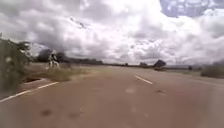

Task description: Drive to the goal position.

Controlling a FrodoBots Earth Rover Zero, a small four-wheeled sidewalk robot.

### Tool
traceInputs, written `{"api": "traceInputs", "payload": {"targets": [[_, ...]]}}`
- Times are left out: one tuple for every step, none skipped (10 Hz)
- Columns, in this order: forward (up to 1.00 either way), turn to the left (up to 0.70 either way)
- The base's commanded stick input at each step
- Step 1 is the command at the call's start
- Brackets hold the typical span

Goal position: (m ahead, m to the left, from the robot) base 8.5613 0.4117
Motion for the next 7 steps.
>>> {"api": "traceInputs", "payload": {"targets": [[1.00, 0.00], [1.00, 0.00], [1.00, 0.00], [1.00, 0.00], [1.00, 0.00], [1.00, 0.00], [1.00, 0.00]]}}
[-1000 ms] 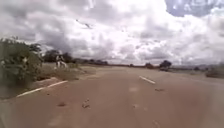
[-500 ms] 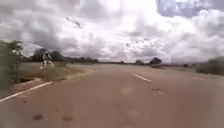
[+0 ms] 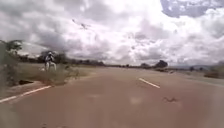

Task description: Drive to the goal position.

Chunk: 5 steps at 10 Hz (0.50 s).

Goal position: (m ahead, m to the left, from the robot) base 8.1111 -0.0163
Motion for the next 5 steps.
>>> {"api": "traceInputs", "payload": {"targets": [[1.00, 0.00], [1.00, 0.00], [1.00, 0.00], [1.00, 0.00], [1.00, 0.00]]}}
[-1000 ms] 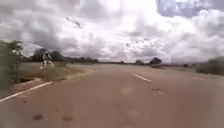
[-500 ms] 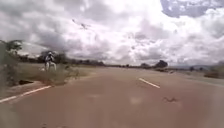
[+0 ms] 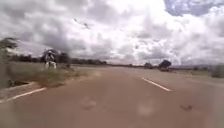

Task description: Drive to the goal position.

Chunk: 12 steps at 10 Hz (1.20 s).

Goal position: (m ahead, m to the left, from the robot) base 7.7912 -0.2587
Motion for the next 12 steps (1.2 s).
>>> {"api": "traceInputs", "payload": {"targets": [[1.00, 0.00], [1.00, 0.00], [1.00, 0.00], [1.00, 0.00], [1.00, 0.00], [1.00, 0.00], [1.00, 0.00], [1.00, -0.01], [1.00, -0.04], [1.00, -0.07], [1.00, -0.10], [1.00, -0.13]]}}
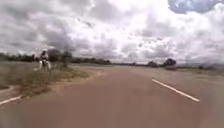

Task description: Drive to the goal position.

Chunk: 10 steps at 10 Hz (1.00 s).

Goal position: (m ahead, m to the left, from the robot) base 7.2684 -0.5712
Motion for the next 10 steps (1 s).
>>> {"api": "traceInputs", "payload": {"targets": [[1.00, -0.22], [1.00, -0.32], [1.00, -0.39], [1.00, -0.32], [1.00, -0.26], [1.00, -0.19], [1.00, -0.13], [1.00, -0.06], [1.00, 0.00], [1.00, 0.00]]}}
